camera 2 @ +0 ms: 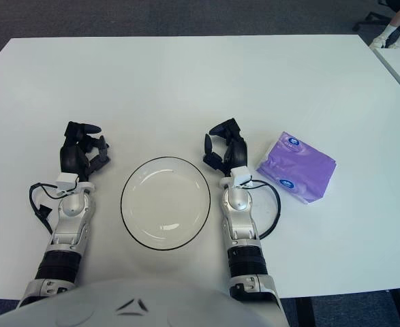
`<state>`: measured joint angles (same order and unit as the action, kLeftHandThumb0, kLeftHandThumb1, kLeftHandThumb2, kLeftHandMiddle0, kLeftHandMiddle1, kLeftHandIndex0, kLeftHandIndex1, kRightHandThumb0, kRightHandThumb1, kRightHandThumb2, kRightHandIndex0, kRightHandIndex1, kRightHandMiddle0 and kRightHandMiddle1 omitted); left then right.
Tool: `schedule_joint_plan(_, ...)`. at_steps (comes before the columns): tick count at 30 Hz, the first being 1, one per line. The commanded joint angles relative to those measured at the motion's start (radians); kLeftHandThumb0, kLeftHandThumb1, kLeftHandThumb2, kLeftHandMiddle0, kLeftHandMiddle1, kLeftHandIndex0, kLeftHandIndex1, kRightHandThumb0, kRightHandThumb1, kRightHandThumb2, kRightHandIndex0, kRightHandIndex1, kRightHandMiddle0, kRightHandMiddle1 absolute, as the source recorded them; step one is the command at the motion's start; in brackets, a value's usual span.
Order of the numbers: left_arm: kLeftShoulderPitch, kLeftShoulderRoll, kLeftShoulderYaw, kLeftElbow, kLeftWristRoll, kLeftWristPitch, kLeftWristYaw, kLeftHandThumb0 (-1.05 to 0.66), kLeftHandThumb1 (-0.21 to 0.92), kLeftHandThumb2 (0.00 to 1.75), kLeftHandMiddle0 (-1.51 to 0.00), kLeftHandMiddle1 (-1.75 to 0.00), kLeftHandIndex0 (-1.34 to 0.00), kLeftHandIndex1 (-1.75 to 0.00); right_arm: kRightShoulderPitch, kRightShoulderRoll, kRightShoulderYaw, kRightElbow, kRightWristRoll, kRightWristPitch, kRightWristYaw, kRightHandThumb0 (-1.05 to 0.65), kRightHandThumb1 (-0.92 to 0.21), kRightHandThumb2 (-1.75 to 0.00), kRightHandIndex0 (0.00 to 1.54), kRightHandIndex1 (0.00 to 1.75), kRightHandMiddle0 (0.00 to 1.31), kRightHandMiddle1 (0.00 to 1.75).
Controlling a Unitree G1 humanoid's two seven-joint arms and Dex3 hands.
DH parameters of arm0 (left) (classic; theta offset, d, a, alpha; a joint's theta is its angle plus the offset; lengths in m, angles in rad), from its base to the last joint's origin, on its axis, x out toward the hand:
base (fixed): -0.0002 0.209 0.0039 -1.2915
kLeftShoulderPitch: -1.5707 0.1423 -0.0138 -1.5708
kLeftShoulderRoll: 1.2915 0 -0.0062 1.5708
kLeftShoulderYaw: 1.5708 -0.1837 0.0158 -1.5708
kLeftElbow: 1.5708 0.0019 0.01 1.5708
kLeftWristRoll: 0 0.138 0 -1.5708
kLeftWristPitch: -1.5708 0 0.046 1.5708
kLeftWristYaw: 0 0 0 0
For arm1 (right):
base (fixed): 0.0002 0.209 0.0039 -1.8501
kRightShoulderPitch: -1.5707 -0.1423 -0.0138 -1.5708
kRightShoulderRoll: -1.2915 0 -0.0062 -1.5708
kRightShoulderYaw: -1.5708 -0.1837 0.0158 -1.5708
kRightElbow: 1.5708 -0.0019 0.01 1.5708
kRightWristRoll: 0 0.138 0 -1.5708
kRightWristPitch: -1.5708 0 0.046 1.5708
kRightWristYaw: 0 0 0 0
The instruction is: Put the tissue paper into the plate.
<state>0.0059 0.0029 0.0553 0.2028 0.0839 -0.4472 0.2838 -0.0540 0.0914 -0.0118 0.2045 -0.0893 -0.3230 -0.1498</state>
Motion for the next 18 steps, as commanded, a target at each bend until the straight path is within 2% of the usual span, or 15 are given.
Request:
schedule_joint_plan(1, 0.147, -0.024, -0.007, 0.198, 0.018, 0.047, 0.0, -0.4, 0.58, 0.99, -0.58, -1.71, -0.4, -1.75, 0.123, -0.001, -0.011, 0.09, 0.004, 0.097, -0.01, -0.4, -0.58, -0.99, 0.6, 1.42, 0.41, 1.75)
schedule_joint_plan(18, 0.152, -0.021, -0.015, 0.185, 0.025, 0.062, -0.005, -0.39, 0.61, 0.96, -0.56, -1.72, -0.38, -1.75, 0.129, -0.007, -0.014, 0.07, 0.006, 0.071, -0.005, -0.4, -0.59, -0.98, 0.6, 1.42, 0.4, 1.75)
